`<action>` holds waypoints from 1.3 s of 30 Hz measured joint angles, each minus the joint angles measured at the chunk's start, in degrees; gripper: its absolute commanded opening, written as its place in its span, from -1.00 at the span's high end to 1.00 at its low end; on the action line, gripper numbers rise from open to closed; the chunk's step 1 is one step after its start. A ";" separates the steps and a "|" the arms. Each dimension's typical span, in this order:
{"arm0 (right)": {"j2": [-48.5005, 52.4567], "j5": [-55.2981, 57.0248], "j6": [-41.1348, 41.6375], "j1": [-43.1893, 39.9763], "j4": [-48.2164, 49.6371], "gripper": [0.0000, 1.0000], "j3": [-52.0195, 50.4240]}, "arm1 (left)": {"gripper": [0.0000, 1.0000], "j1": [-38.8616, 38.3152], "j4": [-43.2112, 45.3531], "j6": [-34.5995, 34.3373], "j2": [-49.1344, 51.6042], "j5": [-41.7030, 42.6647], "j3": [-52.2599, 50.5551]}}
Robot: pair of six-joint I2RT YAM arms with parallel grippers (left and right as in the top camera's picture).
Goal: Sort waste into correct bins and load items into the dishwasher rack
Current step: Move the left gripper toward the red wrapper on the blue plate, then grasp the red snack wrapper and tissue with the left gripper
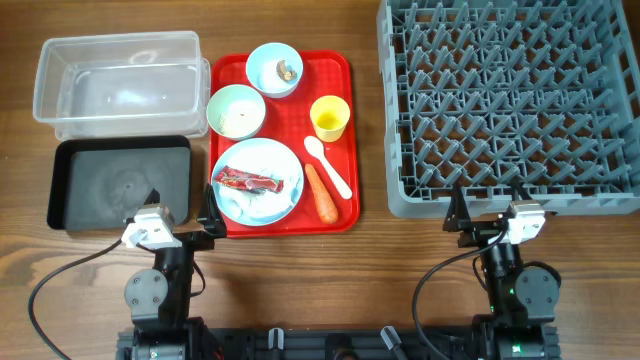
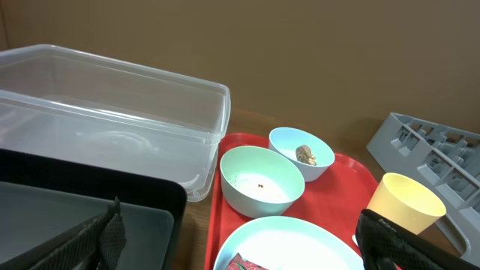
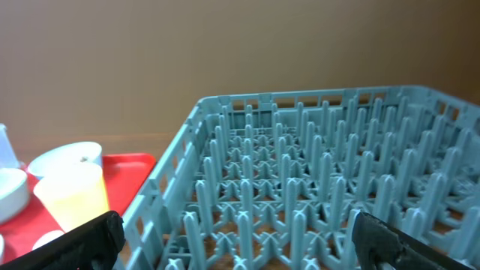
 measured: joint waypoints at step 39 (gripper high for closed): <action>61.11 -27.43 3.32 -0.02 -28.30 -0.99 59.12 | -1.00 -16.24 -41.83 2.73 78.31 19.37 66.69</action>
